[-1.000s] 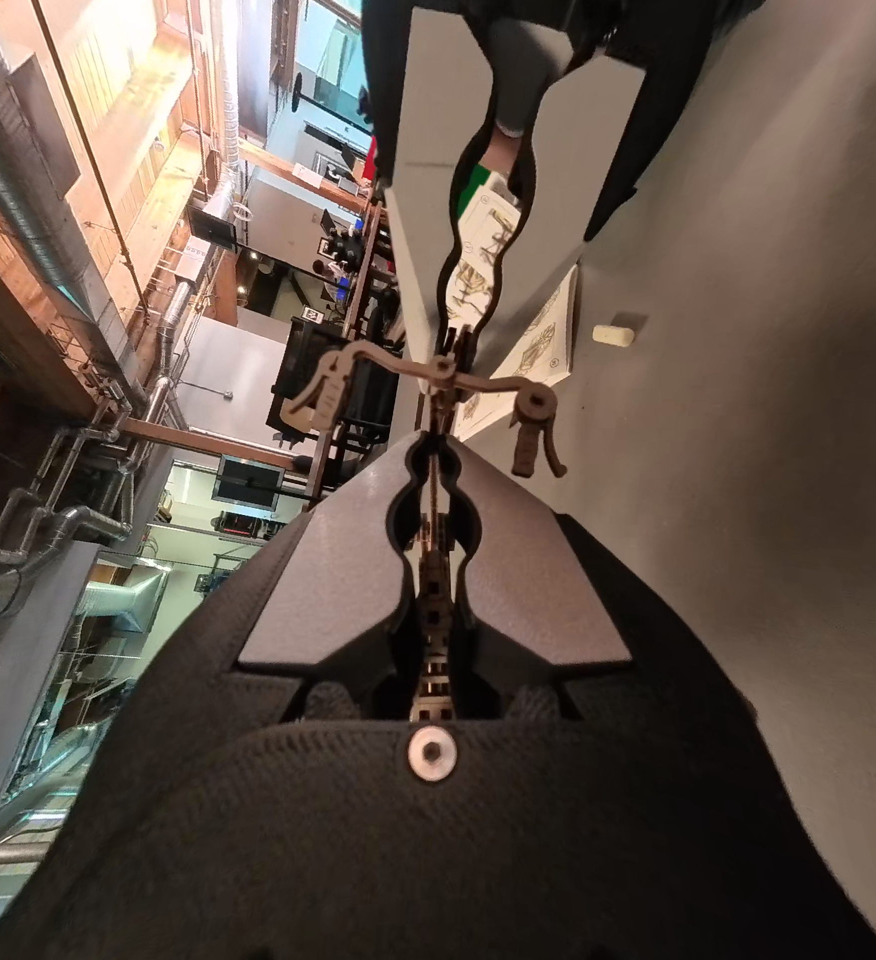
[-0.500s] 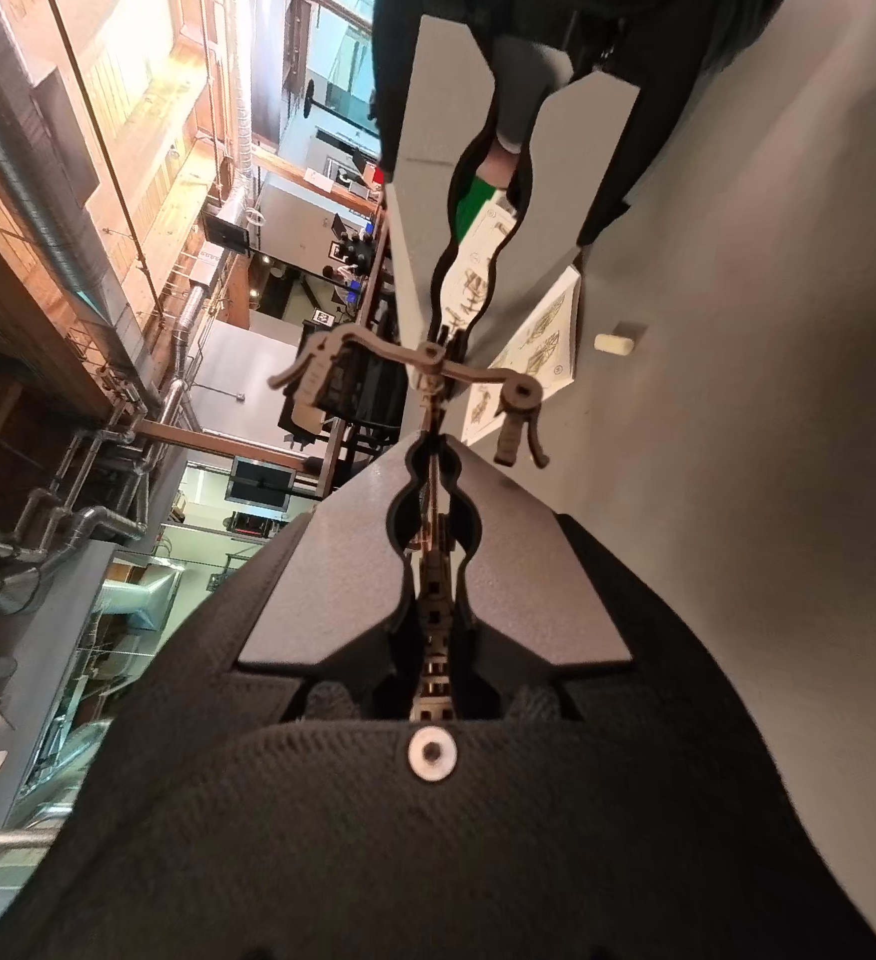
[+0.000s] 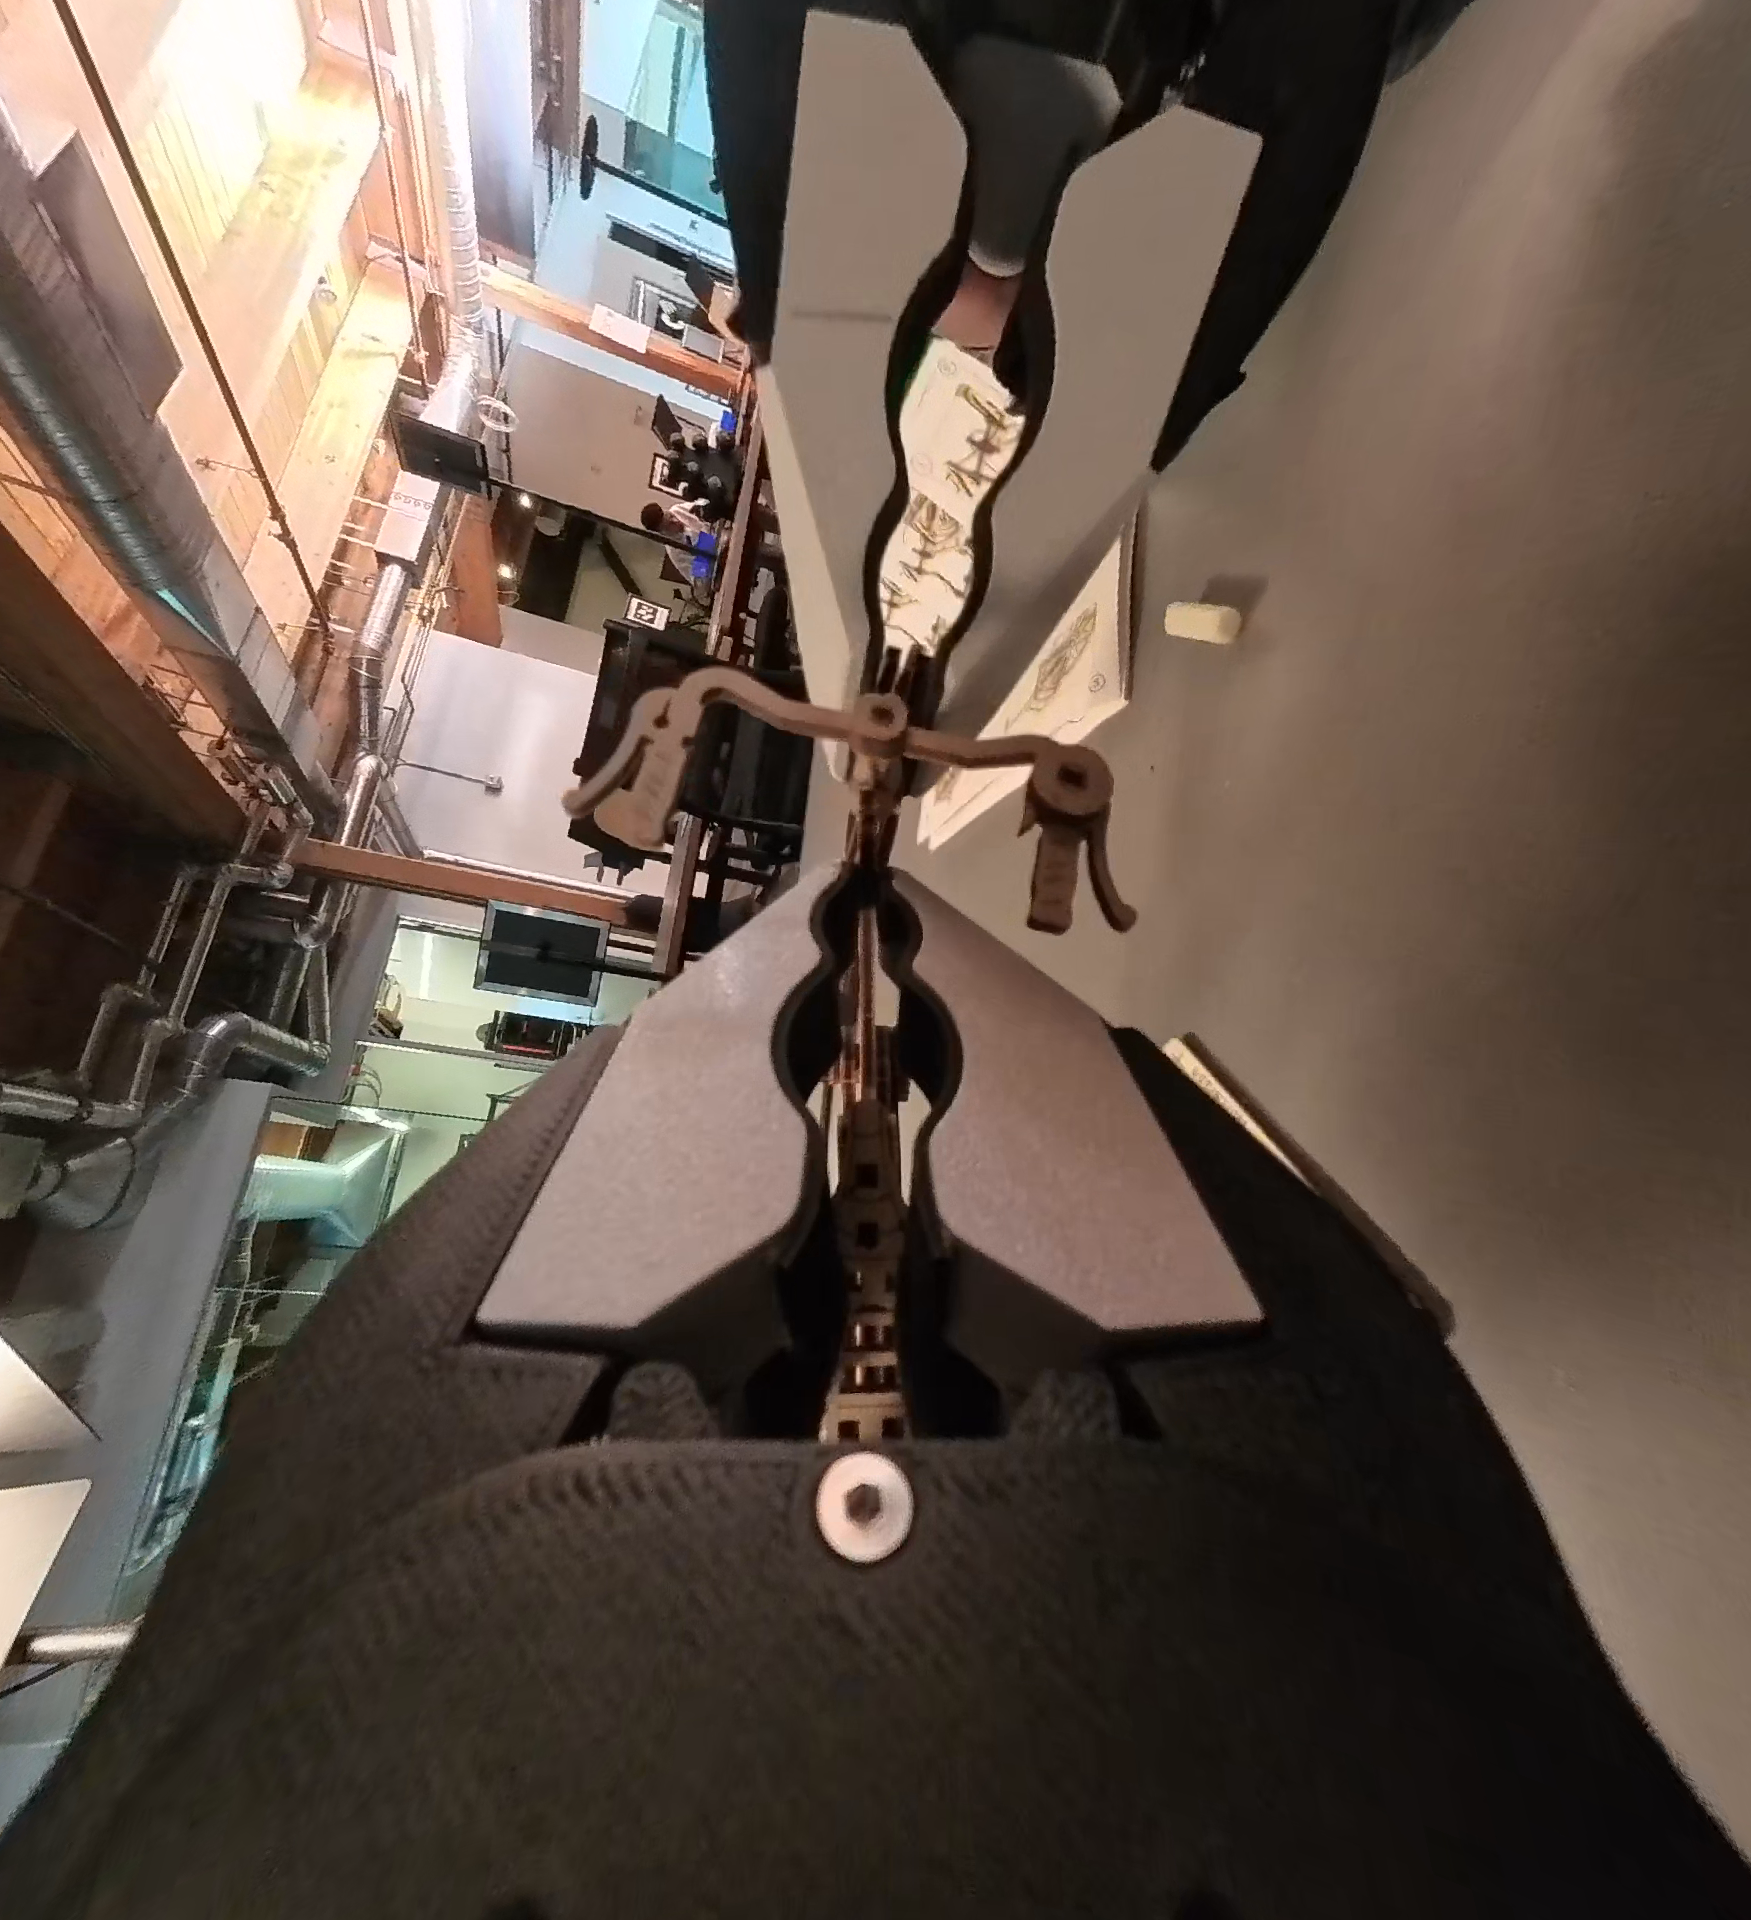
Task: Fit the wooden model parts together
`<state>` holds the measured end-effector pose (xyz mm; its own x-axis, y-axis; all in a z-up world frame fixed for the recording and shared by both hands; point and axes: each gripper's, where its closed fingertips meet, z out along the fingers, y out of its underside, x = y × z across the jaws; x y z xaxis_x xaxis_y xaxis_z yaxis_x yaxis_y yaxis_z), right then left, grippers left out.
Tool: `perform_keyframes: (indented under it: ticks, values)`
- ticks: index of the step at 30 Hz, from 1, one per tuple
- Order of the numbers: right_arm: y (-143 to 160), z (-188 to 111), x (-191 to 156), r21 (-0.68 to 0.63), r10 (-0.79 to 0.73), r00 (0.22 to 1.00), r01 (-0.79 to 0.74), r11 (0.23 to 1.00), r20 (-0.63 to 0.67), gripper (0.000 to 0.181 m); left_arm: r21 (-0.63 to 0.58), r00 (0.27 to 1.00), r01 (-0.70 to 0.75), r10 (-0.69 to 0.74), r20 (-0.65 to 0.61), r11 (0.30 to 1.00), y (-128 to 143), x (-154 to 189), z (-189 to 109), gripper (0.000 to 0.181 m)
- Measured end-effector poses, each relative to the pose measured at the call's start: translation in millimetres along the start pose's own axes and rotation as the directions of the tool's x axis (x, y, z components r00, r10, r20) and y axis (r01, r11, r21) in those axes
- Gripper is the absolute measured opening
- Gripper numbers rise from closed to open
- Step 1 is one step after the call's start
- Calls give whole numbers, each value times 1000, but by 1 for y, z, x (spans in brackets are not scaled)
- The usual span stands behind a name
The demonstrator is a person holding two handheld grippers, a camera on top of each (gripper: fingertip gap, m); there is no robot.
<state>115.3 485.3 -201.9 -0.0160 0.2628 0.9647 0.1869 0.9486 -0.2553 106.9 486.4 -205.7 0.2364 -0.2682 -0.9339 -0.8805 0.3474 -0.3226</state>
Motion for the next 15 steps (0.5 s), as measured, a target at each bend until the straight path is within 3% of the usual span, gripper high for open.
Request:
perform_keyframes:
  ticks: [15]
  values:
    - [6, 5, -18, -13, 12, 999, -12, 1000, 40, 8, -21, 998, -6, 5, -59, 1000, 10, 16, 4, 1]
